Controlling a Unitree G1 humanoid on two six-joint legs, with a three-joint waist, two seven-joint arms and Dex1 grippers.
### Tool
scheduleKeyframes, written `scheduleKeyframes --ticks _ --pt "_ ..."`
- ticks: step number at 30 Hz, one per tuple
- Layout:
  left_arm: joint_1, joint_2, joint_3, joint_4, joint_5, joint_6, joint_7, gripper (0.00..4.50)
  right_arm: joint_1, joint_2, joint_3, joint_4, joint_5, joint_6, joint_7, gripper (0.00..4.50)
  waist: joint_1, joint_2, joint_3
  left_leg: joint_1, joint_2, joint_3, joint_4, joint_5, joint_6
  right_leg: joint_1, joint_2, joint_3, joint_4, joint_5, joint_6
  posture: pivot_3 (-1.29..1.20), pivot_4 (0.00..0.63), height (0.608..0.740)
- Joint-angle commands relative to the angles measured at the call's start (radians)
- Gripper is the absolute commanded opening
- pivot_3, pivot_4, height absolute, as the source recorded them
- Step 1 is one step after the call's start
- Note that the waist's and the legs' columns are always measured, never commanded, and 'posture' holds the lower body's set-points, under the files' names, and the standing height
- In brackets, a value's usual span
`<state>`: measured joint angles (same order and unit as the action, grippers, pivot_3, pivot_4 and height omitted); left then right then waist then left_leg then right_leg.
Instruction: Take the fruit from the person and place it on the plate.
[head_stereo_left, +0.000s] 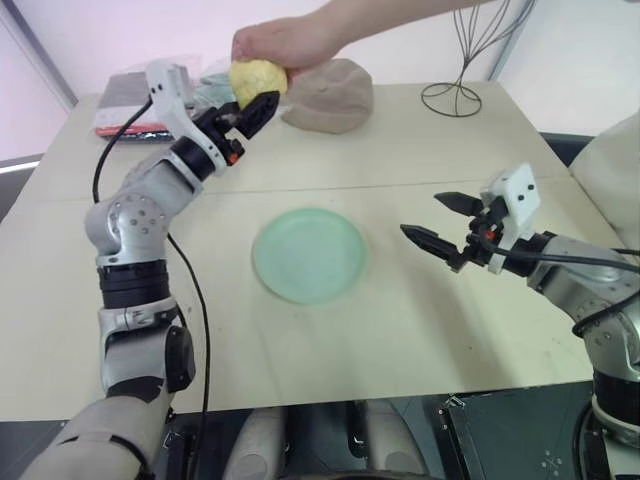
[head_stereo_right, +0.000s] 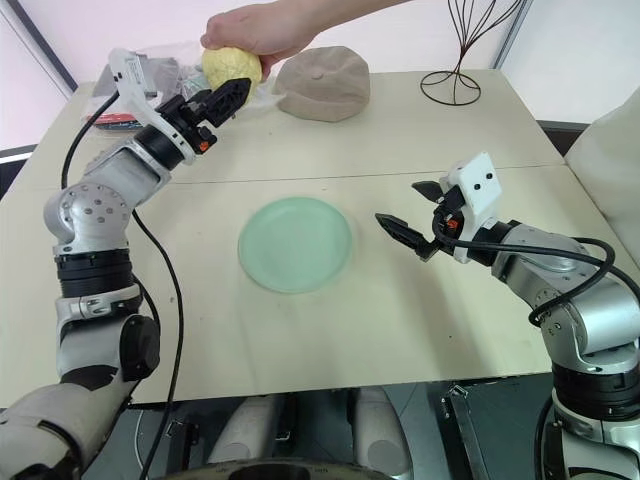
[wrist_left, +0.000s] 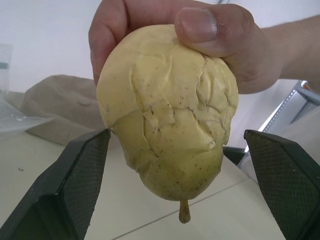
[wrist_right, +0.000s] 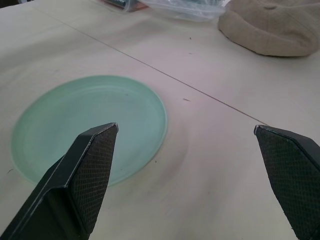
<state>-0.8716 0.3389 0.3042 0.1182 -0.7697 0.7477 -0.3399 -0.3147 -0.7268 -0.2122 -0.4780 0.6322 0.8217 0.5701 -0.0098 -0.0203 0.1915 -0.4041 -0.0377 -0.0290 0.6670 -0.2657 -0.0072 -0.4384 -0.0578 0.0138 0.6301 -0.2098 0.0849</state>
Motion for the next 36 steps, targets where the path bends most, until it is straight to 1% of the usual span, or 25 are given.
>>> scheduleKeyframes --ticks 1,3,5,7,8,9,17,21,23,25,29,33,36 --pt "-0.044 -0.002 0.01 0.011 0.022 -0.052 0.0 4.48 -0.003 -0.004 -0.031 -0.041 0.004 -0.022 -0.006 4.5 0.001 0.0 0.0 0.0 0.0 0.0 0.0 0.0 0.0 0.0 0.0 0.0 0.0 0.0 0.0 0.0 0.15 0.74" --pt "-0.049 -0.003 0.011 0.021 0.026 -0.059 0.0 4.48 -0.001 -0.005 -0.032 -0.043 0.005 -0.022 -0.008 4.5 0.0 0.0 0.0 0.0 0.0 0.0 0.0 0.0 0.0 0.0 0.0 0.0 0.0 0.0 0.0 0.0 0.15 0.74" --pt "-0.049 -0.003 0.009 0.024 0.031 -0.066 -0.004 3.96 0.001 -0.006 -0.033 -0.041 0.004 -0.023 -0.007 4.5 0.001 0.0 0.0 0.0 0.0 0.0 0.0 0.0 0.0 0.0 0.0 0.0 0.0 0.0 0.0 0.0 0.15 0.74" --pt "-0.048 -0.004 0.008 0.024 0.034 -0.071 -0.005 3.14 0.002 -0.008 -0.033 -0.04 0.003 -0.024 -0.007 4.5 0.0 0.0 0.0 0.0 0.0 0.0 0.0 0.0 0.0 0.0 0.0 0.0 0.0 0.0 0.0 0.0 0.15 0.74" --pt "-0.048 -0.005 0.009 0.026 0.037 -0.073 -0.005 2.84 0.001 -0.008 -0.032 -0.038 0.002 -0.025 -0.007 4.5 -0.001 0.0 0.0 0.0 0.0 0.0 0.0 0.0 0.0 0.0 0.0 0.0 0.0 0.0 0.0 0.0 0.15 0.74" --pt "-0.049 -0.005 0.009 0.028 0.039 -0.074 -0.005 2.68 -0.001 -0.008 -0.031 -0.037 0.001 -0.025 -0.008 4.5 -0.001 0.0 0.0 0.0 0.0 0.0 0.0 0.0 0.0 0.0 0.0 0.0 0.0 0.0 0.0 0.0 0.15 0.74" --pt "-0.036 0.008 0.007 0.009 0.032 -0.049 -0.019 2.64 0.004 -0.007 -0.027 -0.036 -0.003 -0.026 -0.008 4.5 0.0 0.0 0.0 0.0 0.0 0.0 0.0 0.0 0.0 0.0 0.0 0.0 0.0 0.0 0.0 0.0 0.15 0.74" --pt "0.015 0.071 -0.038 -0.061 0.003 0.023 -0.138 2.64 0.003 -0.008 -0.026 -0.037 -0.004 -0.026 -0.008 4.5 -0.003 0.0 0.0 0.0 0.0 0.0 0.0 0.0 0.0 0.0 0.0 0.0 0.0 0.0 0.0 0.0 0.15 0.74" --pt "0.032 0.1 -0.052 -0.079 -0.002 0.059 -0.172 2.64 0.005 -0.008 -0.026 -0.039 -0.003 -0.025 -0.008 4.5 -0.002 0.0 0.0 0.0 0.0 0.0 0.0 0.0 0.0 0.0 0.0 0.0 0.0 0.0 0.0 0.0 0.15 0.74" --pt "0.055 0.15 -0.089 -0.09 -0.008 0.11 -0.244 2.64 0.005 -0.01 -0.03 -0.043 0.001 -0.021 -0.008 4.5 -0.001 0.0 0.0 0.0 0.0 0.0 0.0 0.0 0.0 0.0 0.0 0.0 0.0 0.0 0.0 0.0 0.15 0.74" --pt "0.078 0.21 -0.229 -0.057 0.082 0.134 -0.331 2.64 0.007 -0.007 -0.028 -0.045 0.002 -0.022 -0.011 4.5 0.0 0.0 0.0 0.0 0.0 0.0 0.0 0.0 0.0 0.0 0.0 0.0 0.0 0.0 0.0 0.0 0.15 0.74" --pt "0.071 0.23 -0.352 -0.004 0.166 0.109 -0.434 2.64 0.008 -0.003 -0.023 -0.043 -0.001 -0.026 -0.015 4.5 0.001 0.0 0.0 0.0 0.0 0.0 0.0 0.0 0.0 0.0 0.0 0.0 0.0 0.0 0.0 0.0 0.15 0.74" --pt "0.058 0.242 -0.415 0.035 0.214 0.089 -0.515 2.64 0.012 0.0 -0.017 -0.043 -0.005 -0.03 -0.017 4.5 -0.001 0.0 0.0 0.0 0.0 0.0 0.0 0.0 0.0 0.0 0.0 0.0 0.0 0.0 0.0 0.0 0.15 0.74"
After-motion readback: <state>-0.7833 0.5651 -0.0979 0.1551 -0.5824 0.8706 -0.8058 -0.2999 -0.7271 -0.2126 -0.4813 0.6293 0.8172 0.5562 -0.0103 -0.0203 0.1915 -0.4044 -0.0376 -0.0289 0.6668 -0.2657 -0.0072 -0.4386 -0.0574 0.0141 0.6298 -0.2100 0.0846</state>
